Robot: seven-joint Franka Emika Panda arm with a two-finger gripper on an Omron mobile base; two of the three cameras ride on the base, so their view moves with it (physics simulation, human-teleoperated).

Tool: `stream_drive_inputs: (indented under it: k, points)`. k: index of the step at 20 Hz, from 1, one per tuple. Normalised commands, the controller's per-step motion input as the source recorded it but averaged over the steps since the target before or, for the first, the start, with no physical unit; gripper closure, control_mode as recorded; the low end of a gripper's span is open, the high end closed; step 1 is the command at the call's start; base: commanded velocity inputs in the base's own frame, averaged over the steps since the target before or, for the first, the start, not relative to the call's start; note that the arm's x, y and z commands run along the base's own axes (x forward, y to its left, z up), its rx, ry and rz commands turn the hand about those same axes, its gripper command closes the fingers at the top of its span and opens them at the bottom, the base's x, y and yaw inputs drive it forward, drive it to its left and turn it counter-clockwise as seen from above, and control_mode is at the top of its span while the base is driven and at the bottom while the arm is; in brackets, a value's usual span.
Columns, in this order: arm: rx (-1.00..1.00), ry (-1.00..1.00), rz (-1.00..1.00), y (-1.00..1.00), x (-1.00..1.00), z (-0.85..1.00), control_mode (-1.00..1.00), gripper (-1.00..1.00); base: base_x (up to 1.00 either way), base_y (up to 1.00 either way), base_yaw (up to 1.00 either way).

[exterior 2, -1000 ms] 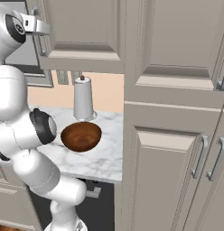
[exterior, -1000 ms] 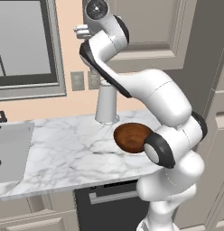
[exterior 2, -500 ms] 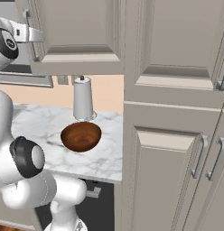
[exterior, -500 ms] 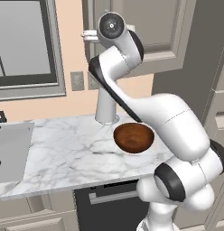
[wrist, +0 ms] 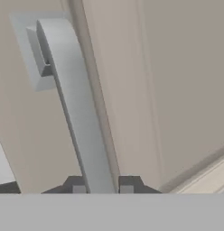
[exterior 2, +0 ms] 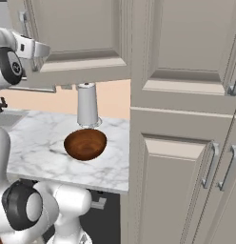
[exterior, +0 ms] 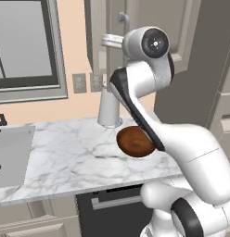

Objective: Open the cabinet and setup a tea strainer by placing it in the bowl upright.

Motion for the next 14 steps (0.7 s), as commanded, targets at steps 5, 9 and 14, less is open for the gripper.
stream_drive_inputs:
  k: [5,9,14]
  points:
    - [0.1,0.02,0.07,-0.19,-0.99,0.52,-1.0,1.0,0.0,0.0,0.0]
    - [0.02,0.07,0.05,-0.19,-0.97,0.37,-1.0,1.0,0.0,0.0,0.0]
    - [0.03,0.08,0.1,-0.56,-0.8,0.09,-1.0,1.0,0.0,0.0,0.0]
